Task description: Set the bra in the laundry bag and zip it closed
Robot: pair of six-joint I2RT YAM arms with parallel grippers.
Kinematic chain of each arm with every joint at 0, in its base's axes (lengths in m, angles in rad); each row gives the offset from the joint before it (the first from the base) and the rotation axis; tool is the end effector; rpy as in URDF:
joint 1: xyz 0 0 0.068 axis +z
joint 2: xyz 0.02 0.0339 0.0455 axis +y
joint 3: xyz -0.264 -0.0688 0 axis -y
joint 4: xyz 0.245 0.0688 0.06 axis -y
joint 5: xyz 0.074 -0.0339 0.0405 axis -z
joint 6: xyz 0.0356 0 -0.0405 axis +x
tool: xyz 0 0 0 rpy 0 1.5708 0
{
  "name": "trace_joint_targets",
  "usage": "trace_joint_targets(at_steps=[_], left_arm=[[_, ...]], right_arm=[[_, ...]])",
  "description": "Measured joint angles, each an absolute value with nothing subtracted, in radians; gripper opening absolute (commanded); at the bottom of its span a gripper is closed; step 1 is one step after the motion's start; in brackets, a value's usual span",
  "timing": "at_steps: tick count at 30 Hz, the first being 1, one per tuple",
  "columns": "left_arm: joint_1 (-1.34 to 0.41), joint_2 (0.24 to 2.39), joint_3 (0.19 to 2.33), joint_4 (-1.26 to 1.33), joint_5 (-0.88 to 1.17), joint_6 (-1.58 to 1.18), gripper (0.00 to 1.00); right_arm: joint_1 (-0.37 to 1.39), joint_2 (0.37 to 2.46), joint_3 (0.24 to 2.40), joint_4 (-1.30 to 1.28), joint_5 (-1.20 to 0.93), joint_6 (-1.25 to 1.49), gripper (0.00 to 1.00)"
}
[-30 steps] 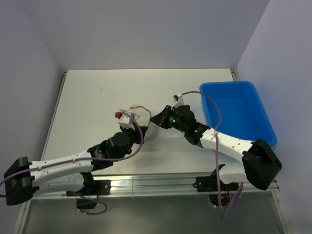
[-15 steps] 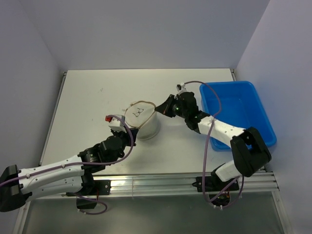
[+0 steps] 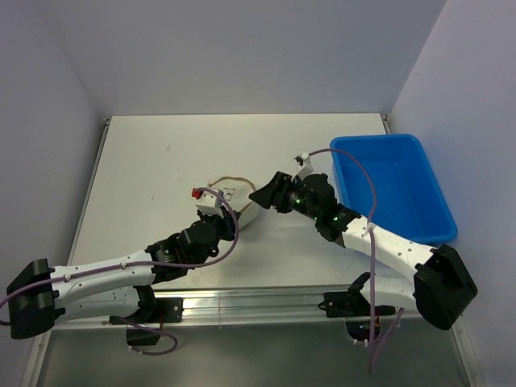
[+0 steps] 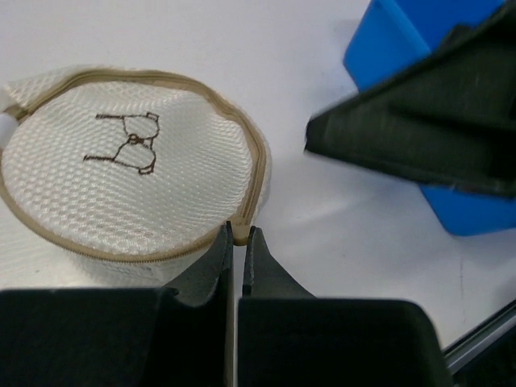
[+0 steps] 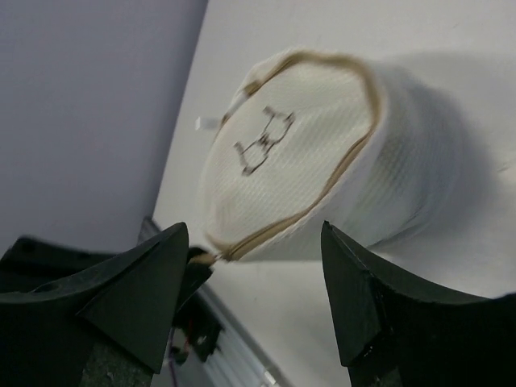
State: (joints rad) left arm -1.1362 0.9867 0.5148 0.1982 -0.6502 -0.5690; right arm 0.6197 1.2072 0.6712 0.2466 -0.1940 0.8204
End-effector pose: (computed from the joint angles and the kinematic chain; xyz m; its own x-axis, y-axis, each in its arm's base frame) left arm 0.1115 -0.1891 0.2481 -0.3527 -0.2588 -0.8992 0.3402 0.8598 -0.3809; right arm 0.2173 0.1634 0.2556 -0.6853 0.3927 -0.6133 -0.3213 0.5928 0.7385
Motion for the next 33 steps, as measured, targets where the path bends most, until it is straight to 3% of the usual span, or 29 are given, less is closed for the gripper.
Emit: trace_joint_targets(at_steps=[9,15,16,18,27,33], left_arm=[[-1.145,1.021,0.537,0.250,-0.597,-0.565,0.00],[-1.149,1.021,0.537,0.250,-0.590,-0.566,0.00],[-1.149,1.021,0.537,0.250,-0.590,-0.566,0.00],[-1.149,1.020,0.538,0.249,-0.590,-0.566,0.00],[-1.149,0.958,0.531,0.203,-0.613,-0.570,0.00],[-1.149,0.851,0.497,0.134,-0.661,-0.593,0.00]], right_arm=[[0.699,1.188,0.597,0.286,-0.184,0.902,0.65],[0.699,1.250,0.626,0.287,-0.160,0.909,0.30],[0.699,1.256,0.633,0.287,-0.157,0.910,0.13],[0.697,1.261,0.643,0.287,-0.155,0.910,0.00],[0.609,1.270,0.665,0.284,-0.184,0.888,0.00],[0.532,1.386,0.781,0.266,-0.298,0.841,0.00]])
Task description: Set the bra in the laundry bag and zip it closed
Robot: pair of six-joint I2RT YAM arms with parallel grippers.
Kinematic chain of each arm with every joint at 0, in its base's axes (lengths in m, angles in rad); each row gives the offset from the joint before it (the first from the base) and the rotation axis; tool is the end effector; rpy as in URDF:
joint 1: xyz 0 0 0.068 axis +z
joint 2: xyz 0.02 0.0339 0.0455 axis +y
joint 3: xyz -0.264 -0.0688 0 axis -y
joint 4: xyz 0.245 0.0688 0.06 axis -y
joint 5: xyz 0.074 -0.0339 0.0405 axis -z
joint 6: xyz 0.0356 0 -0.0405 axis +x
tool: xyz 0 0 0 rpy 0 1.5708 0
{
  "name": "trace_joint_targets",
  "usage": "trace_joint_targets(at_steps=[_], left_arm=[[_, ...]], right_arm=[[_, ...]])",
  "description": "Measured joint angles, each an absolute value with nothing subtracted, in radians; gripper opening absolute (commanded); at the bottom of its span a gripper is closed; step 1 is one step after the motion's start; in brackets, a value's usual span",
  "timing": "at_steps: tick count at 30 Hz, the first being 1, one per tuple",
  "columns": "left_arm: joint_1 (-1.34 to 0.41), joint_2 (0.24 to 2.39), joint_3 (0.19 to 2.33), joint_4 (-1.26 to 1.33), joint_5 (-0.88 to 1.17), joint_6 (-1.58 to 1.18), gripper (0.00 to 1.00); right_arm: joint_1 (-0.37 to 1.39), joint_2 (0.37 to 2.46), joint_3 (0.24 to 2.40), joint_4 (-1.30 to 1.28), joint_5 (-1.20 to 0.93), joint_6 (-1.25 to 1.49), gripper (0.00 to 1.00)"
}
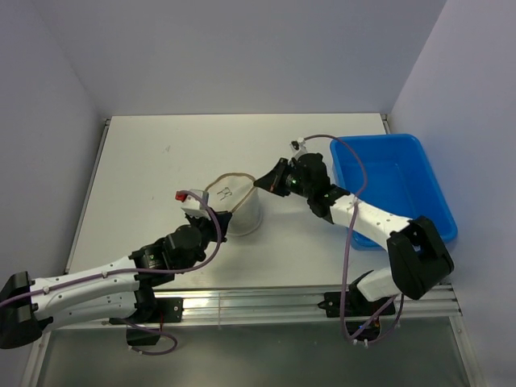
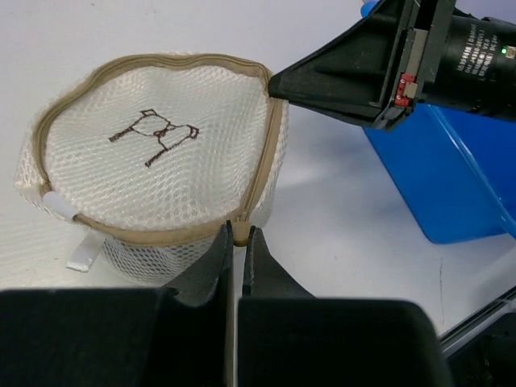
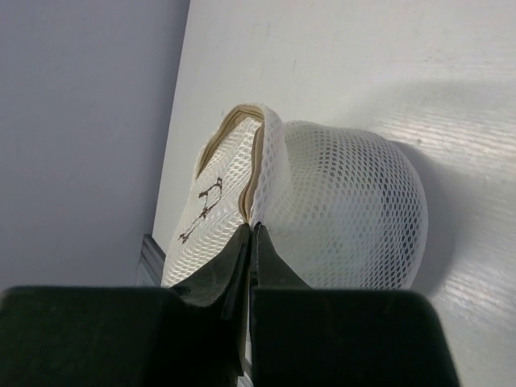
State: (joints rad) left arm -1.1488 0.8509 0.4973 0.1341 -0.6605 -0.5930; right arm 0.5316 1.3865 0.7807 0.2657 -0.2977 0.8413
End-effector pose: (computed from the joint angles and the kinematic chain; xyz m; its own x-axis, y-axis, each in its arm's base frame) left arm 0.1003 -0.1701 0.2612 -0.3395 -0.3213 -0.8840 0.3442 0.8322 -0.4347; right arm 0.2611 0.1657 0.2468 -0.7306 0.3972 -0.5554 -0.2675 0.5819 0.7680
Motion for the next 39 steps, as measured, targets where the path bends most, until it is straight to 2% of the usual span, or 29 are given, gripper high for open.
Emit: trace_joint_targets(at_steps=[10,11,12,14,15,19,21,24,29,32,34,35,37,38,39], left_arm=[[-1.148,0.842,0.492,0.095,-0.709,-0.596,0.00],[-1.148,0.842,0.492,0.093,-0.714,-0.595,0.00],[-1.147,0.842,0.492,0.093,-0.716,-0.595,0.00],[-1.146,0.842,0.492,0.094,-0.721,-0.594,0.00],[-1.147,0.845,0.492,0.097,-0.718,-0.591,0.00],[-1.152,0.911,0.501,0.150,-0.702,-0.579,0.00],[-1.152,0.967,0.519,0.175,-0.692,-0.567,0.00],[-1.152,1.031,0.556,0.207,-0.677,-0.556,0.00],[-1.153,1.060,0.582,0.251,-0.651,-0.543,0.00],[-1.153,1.060,0.584,0.257,-0.638,-0.544,0.00],[-1.153,1.060,0.584,0.258,-0.630,-0.545,0.00],[-1.153,1.060,0.584,0.258,-0.626,-0.546,0.00],[-1.153,1.057,0.584,0.257,-0.625,-0.547,0.00],[-1.153,1.055,0.584,0.257,-0.624,-0.547,0.00],[-1.153,1.054,0.584,0.257,-0.622,-0.547,0.00]], right_arm=[[0.517,1.621,1.029,0.168,-0.382,0.721,0.00],[0.517,1.647,1.058,0.153,-0.395,0.708,0.04],[0.517,1.669,1.084,0.131,-0.410,0.698,0.21],[0.517,1.690,1.106,0.116,-0.412,0.680,0.39],[0.512,1.690,1.104,0.114,-0.388,0.670,0.52],[0.482,1.638,1.050,0.118,-0.316,0.665,0.70],[0.485,1.560,0.970,0.126,-0.283,0.678,0.74],[0.531,1.391,0.823,0.145,-0.248,0.718,0.74],[0.640,1.249,0.699,0.223,-0.229,0.797,0.74],[0.659,1.259,0.694,0.253,-0.228,0.830,0.68],[0.663,1.275,0.694,0.269,-0.226,0.844,0.55],[0.664,1.284,0.697,0.272,-0.226,0.849,0.39],[0.664,1.303,0.701,0.276,-0.220,0.857,0.22],[0.664,1.310,0.701,0.277,-0.218,0.864,0.10],[0.664,1.316,0.701,0.278,-0.218,0.867,0.04]])
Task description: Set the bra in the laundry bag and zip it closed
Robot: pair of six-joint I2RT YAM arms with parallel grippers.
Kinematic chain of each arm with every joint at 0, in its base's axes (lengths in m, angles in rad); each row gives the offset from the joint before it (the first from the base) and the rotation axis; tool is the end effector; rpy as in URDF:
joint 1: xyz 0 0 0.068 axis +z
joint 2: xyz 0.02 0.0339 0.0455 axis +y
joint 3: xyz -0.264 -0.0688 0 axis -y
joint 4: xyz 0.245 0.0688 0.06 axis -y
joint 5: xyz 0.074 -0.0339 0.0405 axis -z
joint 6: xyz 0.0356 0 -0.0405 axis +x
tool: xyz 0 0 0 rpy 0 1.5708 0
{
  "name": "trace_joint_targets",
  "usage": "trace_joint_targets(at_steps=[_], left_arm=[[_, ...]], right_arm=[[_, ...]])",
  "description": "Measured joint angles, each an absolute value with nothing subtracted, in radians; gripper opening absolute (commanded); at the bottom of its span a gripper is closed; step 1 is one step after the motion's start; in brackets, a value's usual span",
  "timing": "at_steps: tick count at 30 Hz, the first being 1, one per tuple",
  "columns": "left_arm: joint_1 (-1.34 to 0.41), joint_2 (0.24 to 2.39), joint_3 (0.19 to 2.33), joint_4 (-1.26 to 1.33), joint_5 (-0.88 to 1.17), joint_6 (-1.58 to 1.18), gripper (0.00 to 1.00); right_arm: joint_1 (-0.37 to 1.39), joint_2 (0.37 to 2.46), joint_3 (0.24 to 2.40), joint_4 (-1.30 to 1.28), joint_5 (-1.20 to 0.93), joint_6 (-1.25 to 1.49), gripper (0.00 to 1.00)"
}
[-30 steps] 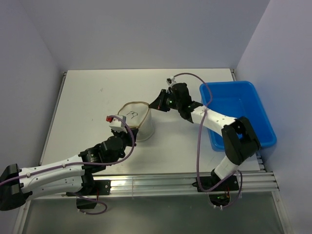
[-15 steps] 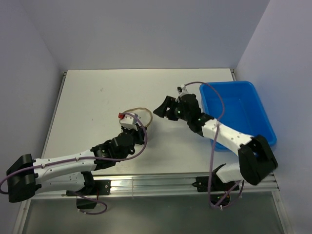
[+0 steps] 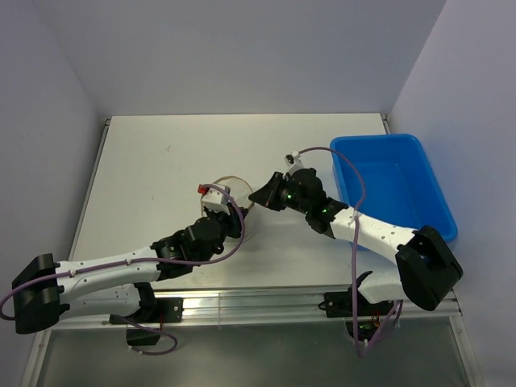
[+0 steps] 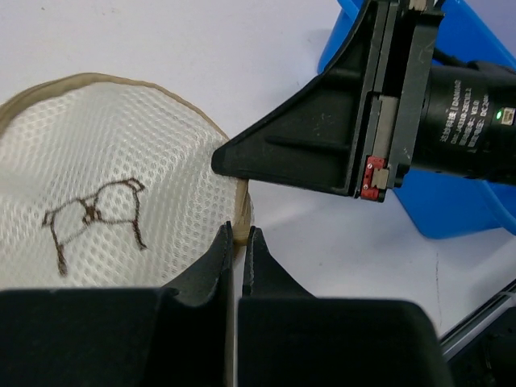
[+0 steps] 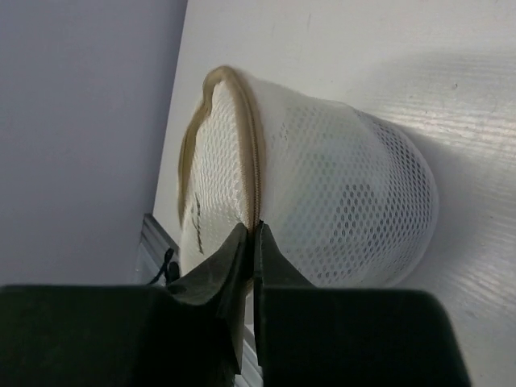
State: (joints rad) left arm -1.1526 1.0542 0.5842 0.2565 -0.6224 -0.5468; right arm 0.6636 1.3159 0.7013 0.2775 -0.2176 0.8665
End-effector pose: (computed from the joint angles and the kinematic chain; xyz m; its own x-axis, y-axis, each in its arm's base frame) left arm 0.1147 -0.2071 0.2638 -0.3392 -0.2769 -0.8990 0.3918 0.8273 -0.4026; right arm 0.2244 0.1852 0.2407 -0.7494 0.3586 -0.5566 -0.2948 0.5721 0.7654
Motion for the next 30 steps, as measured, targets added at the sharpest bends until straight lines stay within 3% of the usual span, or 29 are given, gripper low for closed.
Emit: trace_joint_targets(at_steps=[1,30], left_arm=[[-1.153,1.054,0.584,0.250,-0.620,-0.547,0.00],[-1.151,0.857,0.523,0.027,-0.714,-0.614,0.00]], right_arm=[[0.664,1.319,0.703,0.278,-0.215,0.873,0.00],[0.553,1.502,0.884,0.216,-0.355,0.783,0.00]])
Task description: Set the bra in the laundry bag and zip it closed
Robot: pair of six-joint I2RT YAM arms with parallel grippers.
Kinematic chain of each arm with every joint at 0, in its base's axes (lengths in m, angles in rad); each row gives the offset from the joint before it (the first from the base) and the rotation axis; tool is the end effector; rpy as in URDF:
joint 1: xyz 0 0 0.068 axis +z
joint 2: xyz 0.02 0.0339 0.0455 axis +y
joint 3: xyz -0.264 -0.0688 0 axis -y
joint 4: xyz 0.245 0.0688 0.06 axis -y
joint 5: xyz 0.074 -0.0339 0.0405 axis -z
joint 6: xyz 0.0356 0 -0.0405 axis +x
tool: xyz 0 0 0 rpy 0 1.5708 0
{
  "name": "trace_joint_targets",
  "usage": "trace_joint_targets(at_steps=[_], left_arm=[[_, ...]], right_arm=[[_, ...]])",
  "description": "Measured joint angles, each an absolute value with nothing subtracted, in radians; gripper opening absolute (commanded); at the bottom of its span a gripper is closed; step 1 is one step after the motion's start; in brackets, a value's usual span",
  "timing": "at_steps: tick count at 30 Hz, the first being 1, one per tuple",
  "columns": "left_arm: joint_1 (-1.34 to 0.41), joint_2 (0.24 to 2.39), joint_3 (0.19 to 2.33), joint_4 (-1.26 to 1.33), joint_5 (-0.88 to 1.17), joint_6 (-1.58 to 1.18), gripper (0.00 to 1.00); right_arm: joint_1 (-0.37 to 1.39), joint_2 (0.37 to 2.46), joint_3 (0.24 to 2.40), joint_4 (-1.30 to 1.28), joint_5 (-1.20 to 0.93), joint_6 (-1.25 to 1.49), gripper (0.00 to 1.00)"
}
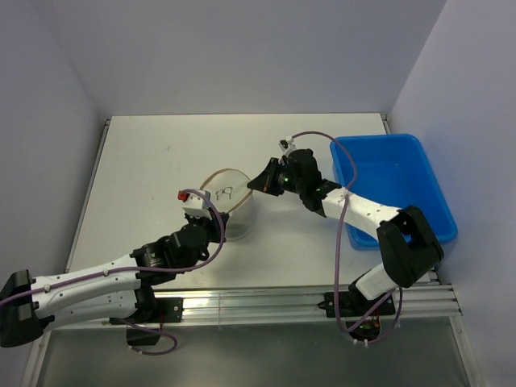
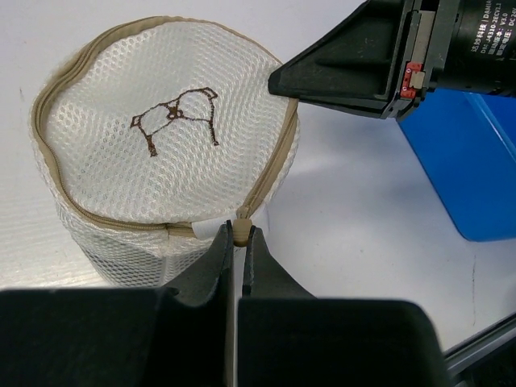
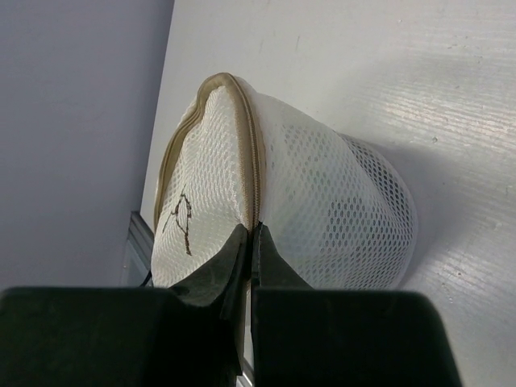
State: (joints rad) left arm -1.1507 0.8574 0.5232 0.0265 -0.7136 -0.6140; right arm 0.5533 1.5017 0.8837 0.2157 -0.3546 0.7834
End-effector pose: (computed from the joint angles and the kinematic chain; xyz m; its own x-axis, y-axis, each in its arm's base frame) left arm 0.1006 -0.1681 0.2589 -0.3521 -0.2798 -0.8932 0.2851 0.8769 -0.3870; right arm 0.2785 0.1866 0.2418 -0.7756 0.2988 -0.5560 -0.3067 0.5915 0.7457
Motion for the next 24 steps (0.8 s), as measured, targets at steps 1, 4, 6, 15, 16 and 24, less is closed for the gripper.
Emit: trace_joint_targets(at_steps=[1,4,6,15,16,24], left_arm=[[-1.151,0.857,0.523,0.027,-0.713,-0.614,0.00],[-1.151,0.857,0.523,0.043,-0.711,-0.604,0.00],[-1.151,0.857,0.524,0.048,-0.706,-0.595,0.04],[-1.153,0.781,0.635,0.009,-0.706,-0.544,0.78],[-1.153,0.767,0.653,-0.003,-0.711,-0.540,0.82],[-1.153,0.675,0.753,-0.139,-0.790,-0.543,0.99]], right_arm=[[0.553,1.502,0.884,0.216,-0.357,0.781,0.00],[0.550,1.501,0.882,0.216,-0.364,0.773,0.00],[0.549,1.497,0.877,0.216,-0.368,0.767,0.00],[0.532,1.429,0.842,0.178,-0.286,0.700,0.11],[0.535,1.417,0.837,0.172,-0.275,0.696,0.20],[0.554,1.190,0.761,0.122,-0.156,0.670,1.00]])
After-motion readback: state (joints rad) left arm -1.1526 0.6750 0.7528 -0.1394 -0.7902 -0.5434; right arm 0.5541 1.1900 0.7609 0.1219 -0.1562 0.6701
